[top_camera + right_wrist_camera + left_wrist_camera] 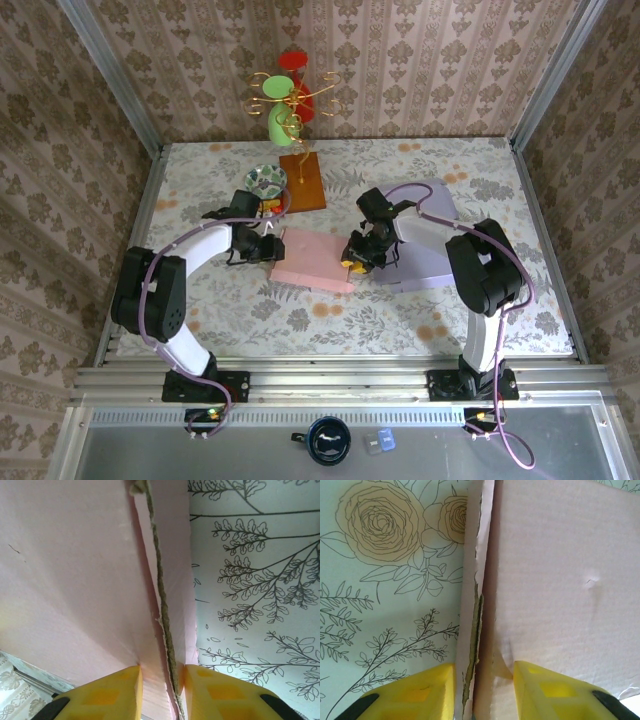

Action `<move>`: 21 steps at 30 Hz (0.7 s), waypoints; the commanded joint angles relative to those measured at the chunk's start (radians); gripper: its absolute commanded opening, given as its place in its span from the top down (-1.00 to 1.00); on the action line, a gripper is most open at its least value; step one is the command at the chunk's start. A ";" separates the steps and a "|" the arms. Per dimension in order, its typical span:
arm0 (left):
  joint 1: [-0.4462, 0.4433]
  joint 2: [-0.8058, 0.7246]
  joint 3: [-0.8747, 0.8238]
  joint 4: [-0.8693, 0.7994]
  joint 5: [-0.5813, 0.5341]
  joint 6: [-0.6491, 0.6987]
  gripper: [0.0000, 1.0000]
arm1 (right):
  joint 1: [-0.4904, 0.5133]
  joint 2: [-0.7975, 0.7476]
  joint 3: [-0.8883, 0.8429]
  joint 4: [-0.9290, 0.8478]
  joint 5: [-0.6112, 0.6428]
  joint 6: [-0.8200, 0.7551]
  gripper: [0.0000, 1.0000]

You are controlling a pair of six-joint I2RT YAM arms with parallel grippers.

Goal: Fold the paper box

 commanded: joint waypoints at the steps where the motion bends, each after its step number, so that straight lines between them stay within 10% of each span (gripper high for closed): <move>1: 0.006 -0.021 -0.014 0.014 0.020 0.024 0.28 | 0.004 0.041 0.005 -0.004 0.016 0.002 0.45; 21: -0.001 -0.007 -0.022 -0.029 -0.031 0.057 0.33 | 0.004 0.062 0.001 -0.028 0.050 -0.031 0.55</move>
